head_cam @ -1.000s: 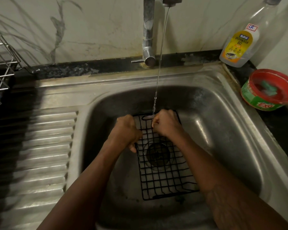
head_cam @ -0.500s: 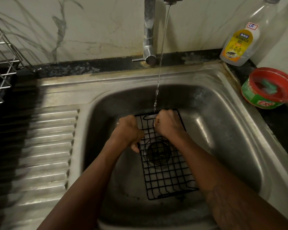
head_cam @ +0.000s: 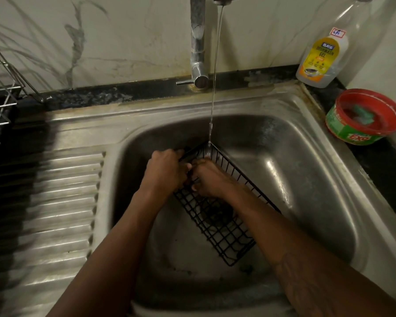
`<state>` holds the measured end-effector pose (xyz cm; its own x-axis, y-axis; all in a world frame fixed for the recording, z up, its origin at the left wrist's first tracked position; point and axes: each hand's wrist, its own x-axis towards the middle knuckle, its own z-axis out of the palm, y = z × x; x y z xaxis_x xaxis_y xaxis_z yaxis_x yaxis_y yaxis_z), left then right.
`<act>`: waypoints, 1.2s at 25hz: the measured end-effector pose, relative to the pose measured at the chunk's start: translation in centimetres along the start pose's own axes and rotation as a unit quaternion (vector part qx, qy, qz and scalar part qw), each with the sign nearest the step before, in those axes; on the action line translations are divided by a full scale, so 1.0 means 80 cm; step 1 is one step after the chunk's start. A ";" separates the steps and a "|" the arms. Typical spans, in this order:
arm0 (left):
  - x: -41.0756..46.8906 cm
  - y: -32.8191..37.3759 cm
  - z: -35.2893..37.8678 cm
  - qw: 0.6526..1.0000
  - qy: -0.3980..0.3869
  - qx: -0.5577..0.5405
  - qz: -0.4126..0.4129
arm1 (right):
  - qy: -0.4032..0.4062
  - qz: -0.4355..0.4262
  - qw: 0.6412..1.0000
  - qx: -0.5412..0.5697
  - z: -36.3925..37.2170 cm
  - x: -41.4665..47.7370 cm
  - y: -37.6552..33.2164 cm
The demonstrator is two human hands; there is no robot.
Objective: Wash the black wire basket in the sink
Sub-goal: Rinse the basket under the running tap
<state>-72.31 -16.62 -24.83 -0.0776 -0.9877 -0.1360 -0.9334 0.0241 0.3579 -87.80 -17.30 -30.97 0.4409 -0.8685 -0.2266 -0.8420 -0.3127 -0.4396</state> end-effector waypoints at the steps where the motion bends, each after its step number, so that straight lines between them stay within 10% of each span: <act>1: 0.000 0.003 0.000 1.000 -0.001 0.003 0.007 | 0.022 -0.002 0.999 0.043 -0.005 -0.003 0.004; 7: -0.011 0.017 -0.008 0.998 -0.009 0.008 -0.062 | 0.325 0.038 0.945 0.013 -0.033 -0.009 0.001; 19: -0.007 0.025 0.000 0.978 -0.186 -0.049 -0.079 | 0.145 -0.037 0.986 -0.070 -0.029 -0.001 -0.011; 26: -0.008 0.002 -0.016 0.984 -0.087 -0.039 -0.151 | 0.171 0.147 0.974 -0.024 -0.083 -0.067 0.086; 30: -0.009 0.009 -0.017 0.987 -0.095 -0.049 -0.120 | 0.127 0.054 0.986 -0.098 -0.049 -0.014 0.008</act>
<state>-72.45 -16.10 -23.25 0.0681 -0.9159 -0.3957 -0.8954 -0.2311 0.3806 -90.03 -18.02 -27.55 0.2745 -0.9612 -0.0268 -0.9345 -0.2601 -0.2429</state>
